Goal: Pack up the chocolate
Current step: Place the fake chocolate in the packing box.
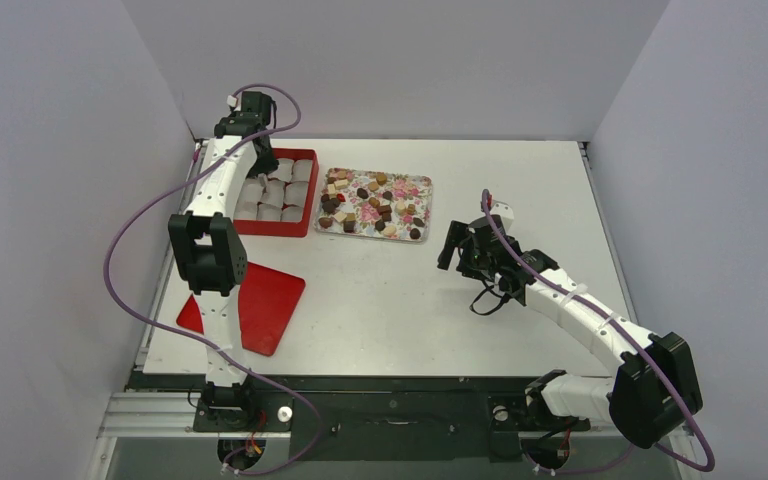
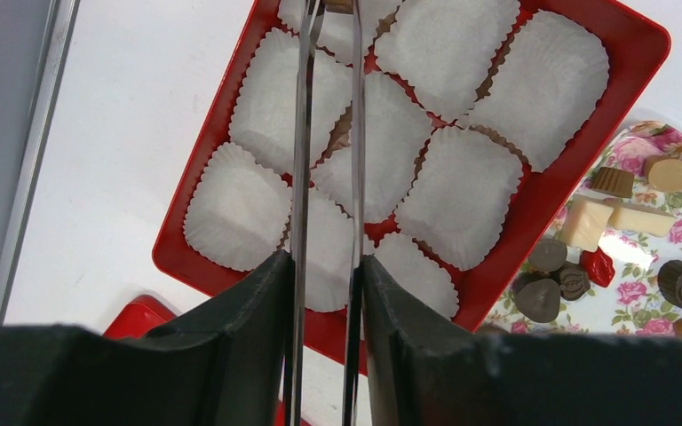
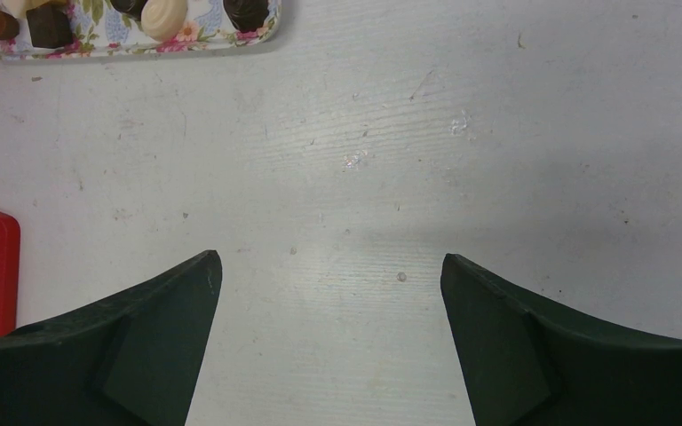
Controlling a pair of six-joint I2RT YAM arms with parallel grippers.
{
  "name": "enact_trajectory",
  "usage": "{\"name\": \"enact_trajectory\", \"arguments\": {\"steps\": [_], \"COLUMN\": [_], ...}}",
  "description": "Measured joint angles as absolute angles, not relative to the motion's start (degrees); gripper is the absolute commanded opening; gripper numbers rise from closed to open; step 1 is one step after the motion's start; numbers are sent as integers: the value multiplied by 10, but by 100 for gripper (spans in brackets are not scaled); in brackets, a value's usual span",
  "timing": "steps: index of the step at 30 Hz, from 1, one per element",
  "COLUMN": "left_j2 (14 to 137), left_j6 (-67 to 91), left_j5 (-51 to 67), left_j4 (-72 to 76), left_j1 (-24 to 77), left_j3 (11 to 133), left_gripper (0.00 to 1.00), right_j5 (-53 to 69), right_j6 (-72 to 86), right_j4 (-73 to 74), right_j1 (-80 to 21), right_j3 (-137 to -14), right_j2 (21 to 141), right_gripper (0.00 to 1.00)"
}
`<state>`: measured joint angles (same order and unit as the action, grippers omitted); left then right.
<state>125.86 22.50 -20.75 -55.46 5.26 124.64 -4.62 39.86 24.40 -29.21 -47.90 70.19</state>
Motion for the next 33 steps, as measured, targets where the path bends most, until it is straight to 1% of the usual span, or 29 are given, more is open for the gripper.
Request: {"name": "enact_trajectory", "arguments": {"steps": [2,7,18,23,26,33], "left_j2": [1259,1259,1257,1242,1215,1083], "left_j6": [222,217,216,215,215,219], "left_j5": [-208,-207,-204,-203,-202,-179], "left_j4": [-555,-554,-555,-565,-567,-555], "left_j1": [53,53,56,75,99,182], "left_j3": [1246,1246,1249,1249,1241,1142], "left_gripper": [39,43,44,44,45,44], "right_j5": [-46,-46,-46,-46,-47,-59], "right_j6": [399,399,398,398,398,399], "right_j4": [244,243,246,245,246,257], "right_j1": [-292,-292,-292,-292,-292,-292], "right_j3": [-479,-479,-488,-500,-502,-502], "right_j2": [702,702,702,702,701,680], "right_gripper": [89,89,89,89,89,89]}}
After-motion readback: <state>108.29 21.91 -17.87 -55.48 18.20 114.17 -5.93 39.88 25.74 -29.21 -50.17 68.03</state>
